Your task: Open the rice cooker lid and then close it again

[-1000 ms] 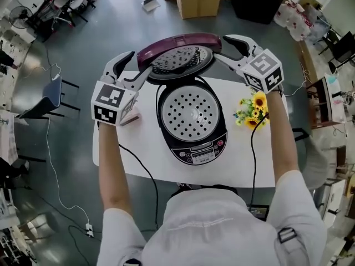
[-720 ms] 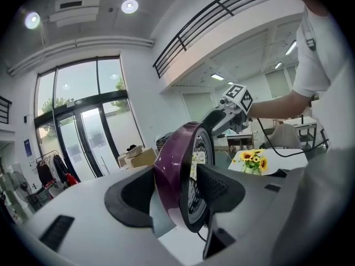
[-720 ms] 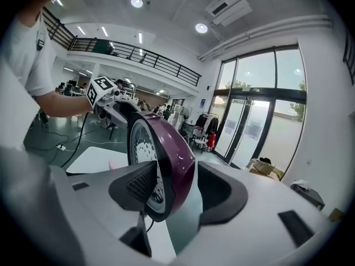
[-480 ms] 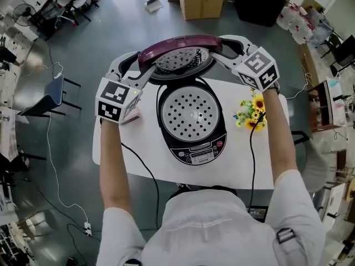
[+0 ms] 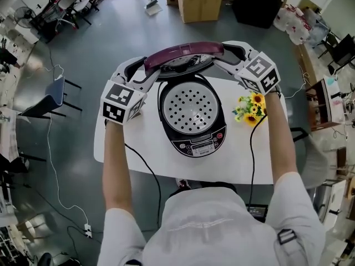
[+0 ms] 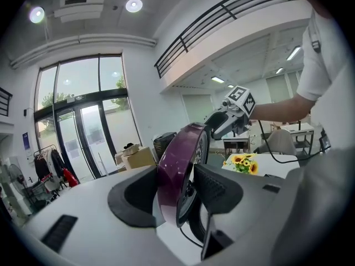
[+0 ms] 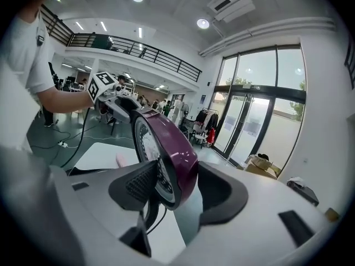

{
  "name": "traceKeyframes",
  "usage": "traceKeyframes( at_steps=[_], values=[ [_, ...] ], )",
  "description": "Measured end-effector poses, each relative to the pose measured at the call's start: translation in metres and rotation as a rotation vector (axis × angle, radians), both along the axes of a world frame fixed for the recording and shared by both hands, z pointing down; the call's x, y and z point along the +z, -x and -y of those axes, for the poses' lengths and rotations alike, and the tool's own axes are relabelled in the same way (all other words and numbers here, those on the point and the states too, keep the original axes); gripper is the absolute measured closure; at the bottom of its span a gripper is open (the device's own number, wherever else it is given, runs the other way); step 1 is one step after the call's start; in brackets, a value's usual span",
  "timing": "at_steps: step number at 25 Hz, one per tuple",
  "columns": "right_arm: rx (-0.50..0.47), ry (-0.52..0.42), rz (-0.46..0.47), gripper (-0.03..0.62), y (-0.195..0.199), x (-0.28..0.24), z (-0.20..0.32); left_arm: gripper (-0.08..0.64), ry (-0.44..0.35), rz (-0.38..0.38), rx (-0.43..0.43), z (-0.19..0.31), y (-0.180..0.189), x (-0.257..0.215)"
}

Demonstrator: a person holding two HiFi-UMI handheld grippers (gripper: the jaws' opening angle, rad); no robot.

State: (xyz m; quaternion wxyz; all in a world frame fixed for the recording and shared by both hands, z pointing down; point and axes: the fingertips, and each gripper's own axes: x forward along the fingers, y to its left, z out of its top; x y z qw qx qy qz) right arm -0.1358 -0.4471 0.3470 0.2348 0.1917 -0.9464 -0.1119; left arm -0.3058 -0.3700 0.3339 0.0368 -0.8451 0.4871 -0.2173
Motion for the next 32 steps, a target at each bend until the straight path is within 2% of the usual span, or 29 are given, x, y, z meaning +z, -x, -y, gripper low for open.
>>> traceKeyframes(
  at_steps=[6, 13, 20, 32],
  values=[
    [-0.002, -0.008, -0.055, 0.313, -0.013, 0.011, -0.033, 0.339, 0.014, 0.015, 0.031, -0.03, -0.015, 0.009],
    [0.004, 0.017, -0.099, 0.304, -0.03, 0.031, -0.074, 0.311, 0.047, -0.009, 0.126, -0.071, -0.036, 0.027],
    [0.037, 0.054, -0.136, 0.288, -0.044, 0.055, -0.107, 0.296, 0.078, 0.042, 0.169, -0.102, -0.052, 0.053],
    [0.059, 0.105, -0.14, 0.287, -0.058, 0.089, -0.139, 0.287, 0.141, -0.044, 0.188, -0.133, -0.066, 0.082]
  ],
)
